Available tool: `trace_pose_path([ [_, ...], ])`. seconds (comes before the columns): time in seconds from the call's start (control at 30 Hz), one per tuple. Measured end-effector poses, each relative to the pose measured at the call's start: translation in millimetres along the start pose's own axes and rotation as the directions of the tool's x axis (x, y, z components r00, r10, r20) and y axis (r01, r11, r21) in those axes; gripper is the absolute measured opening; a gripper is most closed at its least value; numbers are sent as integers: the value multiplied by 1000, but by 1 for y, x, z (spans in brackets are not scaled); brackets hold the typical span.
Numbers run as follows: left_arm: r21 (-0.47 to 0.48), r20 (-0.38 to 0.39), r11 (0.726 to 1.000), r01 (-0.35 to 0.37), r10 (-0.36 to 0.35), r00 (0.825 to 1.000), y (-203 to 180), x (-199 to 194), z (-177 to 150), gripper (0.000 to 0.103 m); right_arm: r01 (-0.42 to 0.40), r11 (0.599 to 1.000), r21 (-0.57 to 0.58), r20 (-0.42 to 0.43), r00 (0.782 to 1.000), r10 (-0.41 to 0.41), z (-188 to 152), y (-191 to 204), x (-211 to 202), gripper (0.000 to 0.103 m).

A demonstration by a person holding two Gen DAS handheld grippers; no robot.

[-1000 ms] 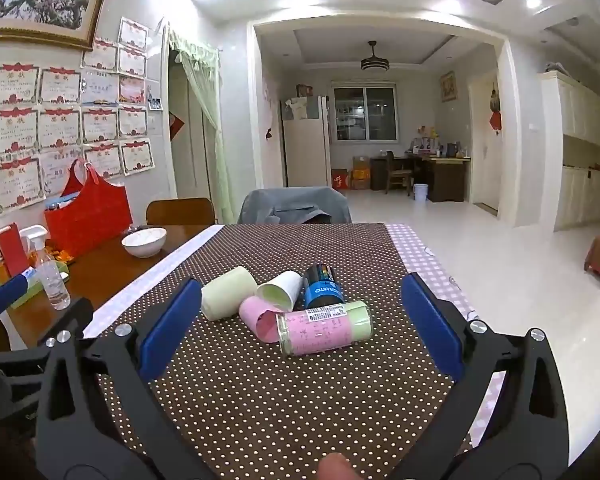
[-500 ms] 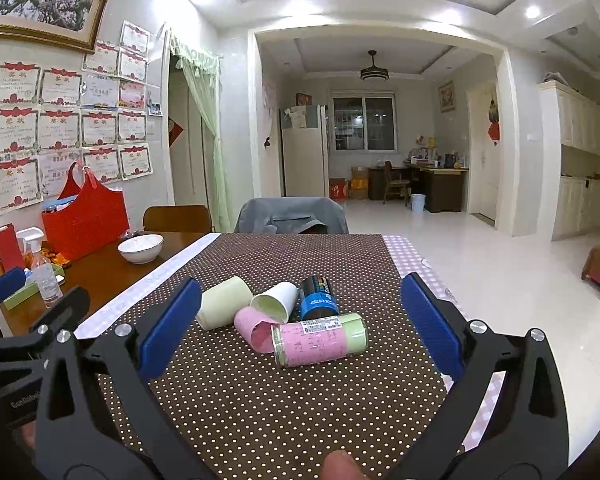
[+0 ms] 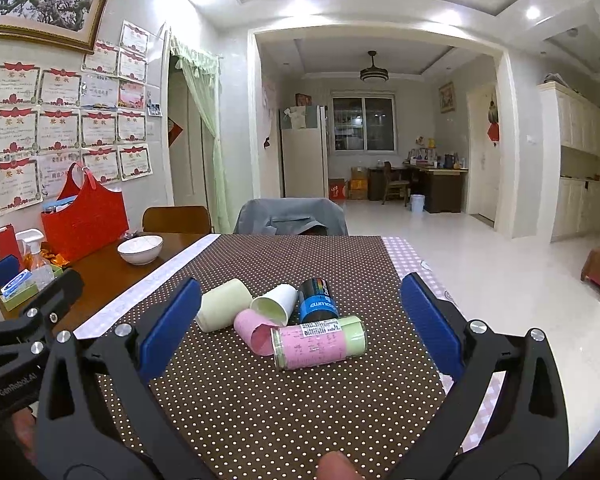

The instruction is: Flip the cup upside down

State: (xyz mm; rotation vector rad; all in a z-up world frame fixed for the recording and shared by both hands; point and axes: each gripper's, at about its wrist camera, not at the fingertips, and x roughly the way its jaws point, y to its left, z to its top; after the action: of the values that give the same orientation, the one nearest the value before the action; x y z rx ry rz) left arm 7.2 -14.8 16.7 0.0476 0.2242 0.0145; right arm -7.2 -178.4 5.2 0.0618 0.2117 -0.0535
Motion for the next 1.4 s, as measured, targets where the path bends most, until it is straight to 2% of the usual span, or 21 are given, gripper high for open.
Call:
trace_pose_path([
  [1.0,11,-25,1000,10,-10,1000,-7,12,1,99,4,1000,-8,-9,1000,-4,8,-4,8,97],
  [1.4,26,-59,1000,14,-12,998,-16,37,7,99,0,1000,-14,-47,999,0,9,-9,26,97],
])
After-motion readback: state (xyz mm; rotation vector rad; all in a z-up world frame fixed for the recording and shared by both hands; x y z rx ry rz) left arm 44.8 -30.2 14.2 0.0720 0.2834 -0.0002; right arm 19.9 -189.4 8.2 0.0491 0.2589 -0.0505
